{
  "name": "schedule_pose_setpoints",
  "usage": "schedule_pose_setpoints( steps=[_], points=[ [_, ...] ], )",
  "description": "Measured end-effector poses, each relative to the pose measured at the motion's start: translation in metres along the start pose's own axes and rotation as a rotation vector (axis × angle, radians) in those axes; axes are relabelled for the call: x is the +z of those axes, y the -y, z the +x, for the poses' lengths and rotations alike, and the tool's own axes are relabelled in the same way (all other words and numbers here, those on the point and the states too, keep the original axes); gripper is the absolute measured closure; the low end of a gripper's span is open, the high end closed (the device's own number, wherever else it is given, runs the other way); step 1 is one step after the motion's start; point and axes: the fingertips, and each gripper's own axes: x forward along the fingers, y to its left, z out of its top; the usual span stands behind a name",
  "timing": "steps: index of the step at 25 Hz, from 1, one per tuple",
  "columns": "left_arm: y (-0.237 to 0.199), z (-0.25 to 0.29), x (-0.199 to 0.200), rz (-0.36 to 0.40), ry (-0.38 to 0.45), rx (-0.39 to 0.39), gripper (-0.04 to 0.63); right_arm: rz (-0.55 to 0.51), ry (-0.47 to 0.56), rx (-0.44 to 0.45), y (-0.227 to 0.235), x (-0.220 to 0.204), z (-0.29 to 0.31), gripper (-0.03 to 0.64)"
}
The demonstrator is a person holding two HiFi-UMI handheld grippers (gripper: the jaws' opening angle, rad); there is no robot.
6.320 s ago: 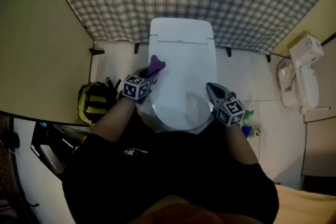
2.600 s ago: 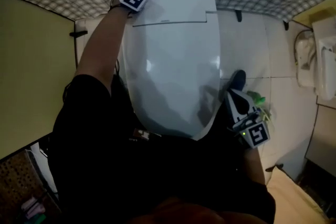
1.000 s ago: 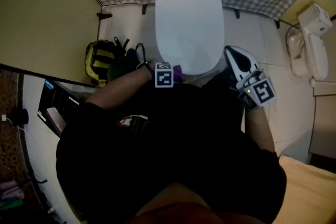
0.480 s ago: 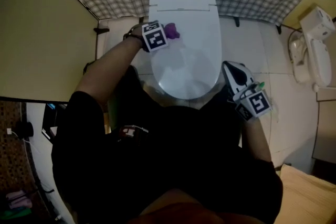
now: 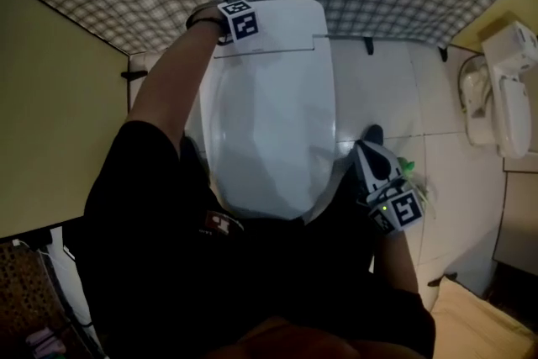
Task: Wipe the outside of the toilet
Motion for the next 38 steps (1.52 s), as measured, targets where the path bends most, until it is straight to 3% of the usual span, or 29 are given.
schedule_pose_setpoints(
  steps=[4,9,12,15,20,34,38],
  points=[
    [-0.021,0.046,0.017,0.066,-0.034,-0.037,0.488,0.041,-0.05,-0.04,0.04,-0.019,0.002,0.612],
    [-0.043,0.063,0.04,0.031,0.004,-0.006,0.491,0.074,-0.082,-0.065,0.069,-0.043,0.001,0.611],
    [-0.037,0.058,0.041,0.166,-0.042,0.07,0.499,0.072,-0.065,-0.075,0.074,-0.041,-0.003,0.611],
    [-0.009,0.048,0.042,0.238,-0.051,0.052,0.502,0.059,-0.044,-0.076,0.066,-0.036,-0.009,0.611],
    [0.081,0.01,0.043,0.262,0.022,-0.04,0.503,0.035,-0.02,-0.071,0.036,-0.023,-0.033,0.611],
    [0.379,-0.128,-0.027,0.615,0.085,-0.112,0.502,-0.119,0.054,0.02,-0.106,0.02,-0.111,0.611],
    [0.471,-0.169,-0.046,0.687,0.125,-0.178,0.5,-0.131,0.099,0.061,-0.15,0.033,-0.123,0.611]
  ],
)
